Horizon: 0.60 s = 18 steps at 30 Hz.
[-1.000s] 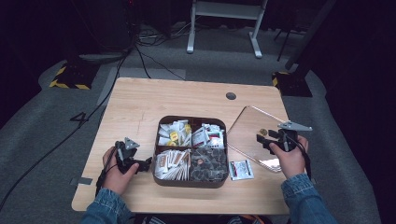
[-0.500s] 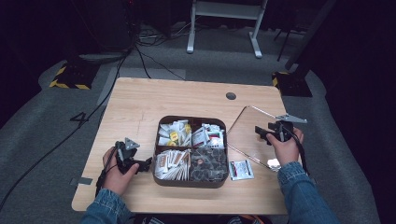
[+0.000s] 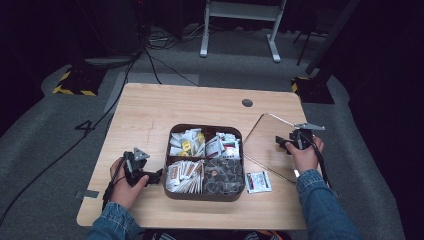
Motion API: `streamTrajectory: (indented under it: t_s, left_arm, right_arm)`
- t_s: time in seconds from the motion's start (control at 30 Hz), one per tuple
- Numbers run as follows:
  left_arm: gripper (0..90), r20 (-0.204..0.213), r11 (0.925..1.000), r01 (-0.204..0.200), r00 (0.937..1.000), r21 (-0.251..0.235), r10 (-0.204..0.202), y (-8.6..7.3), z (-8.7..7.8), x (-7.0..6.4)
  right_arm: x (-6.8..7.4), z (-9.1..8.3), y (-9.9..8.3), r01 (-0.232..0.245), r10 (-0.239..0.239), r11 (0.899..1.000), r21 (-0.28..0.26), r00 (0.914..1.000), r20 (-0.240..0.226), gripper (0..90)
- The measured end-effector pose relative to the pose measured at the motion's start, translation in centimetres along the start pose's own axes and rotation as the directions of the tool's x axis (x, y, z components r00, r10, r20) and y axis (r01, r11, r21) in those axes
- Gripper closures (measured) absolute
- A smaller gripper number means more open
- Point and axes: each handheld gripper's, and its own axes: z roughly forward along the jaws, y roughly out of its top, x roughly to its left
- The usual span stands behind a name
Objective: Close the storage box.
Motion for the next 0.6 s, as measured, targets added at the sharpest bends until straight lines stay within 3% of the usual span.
streamTrajectory:
  t_s: [0.13, 0.4, 0.6]
  left_arm:
    - [0.1, 0.000, 1.0000, 0.000, 1.0000, 0.000, 0.000, 0.0, 0.0, 0.0]
    - [0.1, 0.000, 1.0000, 0.000, 1.0000, 0.000, 0.000, 0.0, 0.0, 0.0]
    - [0.2, 0.000, 1.0000, 0.000, 1.0000, 0.000, 0.000, 0.0, 0.0, 0.0]
  right_arm:
    - [0.0, 0.5, -0.5, 0.000, 0.000, 1.000, 0.027, 1.0000, -0.003, 35.9]
    - [0.1, 1.2, -1.3, -0.001, 0.001, 0.997, 0.082, 1.0000, -0.005, 48.6]
    - [0.3, 1.3, -1.6, 0.034, -0.036, 0.996, 0.085, 0.9991, 0.023, 58.3]
